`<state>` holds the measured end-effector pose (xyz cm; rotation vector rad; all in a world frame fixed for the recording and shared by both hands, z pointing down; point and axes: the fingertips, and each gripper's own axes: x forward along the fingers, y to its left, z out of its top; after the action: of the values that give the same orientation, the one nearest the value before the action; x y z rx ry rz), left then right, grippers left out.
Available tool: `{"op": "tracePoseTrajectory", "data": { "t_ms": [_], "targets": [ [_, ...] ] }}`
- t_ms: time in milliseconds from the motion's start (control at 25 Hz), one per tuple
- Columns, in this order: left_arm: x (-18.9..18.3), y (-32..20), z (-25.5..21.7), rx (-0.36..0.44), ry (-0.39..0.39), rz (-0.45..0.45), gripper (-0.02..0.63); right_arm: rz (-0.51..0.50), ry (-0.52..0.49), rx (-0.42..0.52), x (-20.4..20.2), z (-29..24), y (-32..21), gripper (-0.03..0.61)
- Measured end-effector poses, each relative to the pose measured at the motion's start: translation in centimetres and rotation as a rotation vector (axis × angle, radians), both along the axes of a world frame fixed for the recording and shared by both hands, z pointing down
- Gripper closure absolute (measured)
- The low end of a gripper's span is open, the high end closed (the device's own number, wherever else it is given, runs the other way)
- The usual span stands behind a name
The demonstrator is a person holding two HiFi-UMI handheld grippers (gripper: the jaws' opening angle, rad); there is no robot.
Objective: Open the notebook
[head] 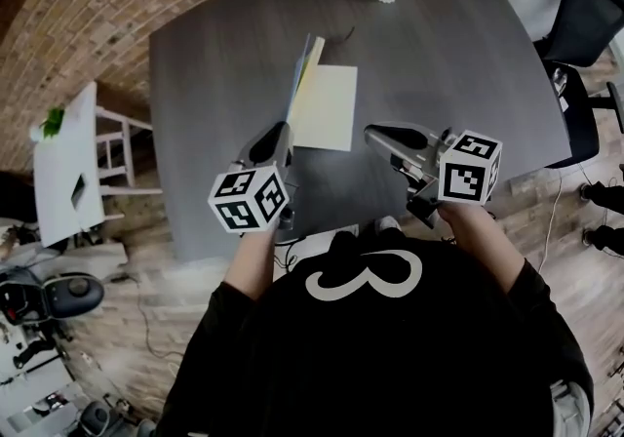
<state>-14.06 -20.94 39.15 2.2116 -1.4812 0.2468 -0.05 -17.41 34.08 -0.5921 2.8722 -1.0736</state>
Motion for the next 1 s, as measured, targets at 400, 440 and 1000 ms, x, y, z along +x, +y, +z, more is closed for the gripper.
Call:
{"op": "tracePoseTrajectory", "data": {
  "t_ms": [400,440,1000],
  "targets": [
    [-3.6,0.3,0.7,-0.03,0.105,-0.027,0.583,0.011,0.154,-0.013,-2.8,5.7,-1.9,0.578],
    [-3.8,0.2,0.7,-0.032,0.109,-0.022,0.583,0.011,0.182,-0.018,-3.1,6.8,-2.2,0.578],
    [-7.9,-0.7,0.4,-0.011,0.146,-0.009,0.583,-0.053,0.617,0.055,-7.3,17.7,-4.3,0.577]
  ]
}}
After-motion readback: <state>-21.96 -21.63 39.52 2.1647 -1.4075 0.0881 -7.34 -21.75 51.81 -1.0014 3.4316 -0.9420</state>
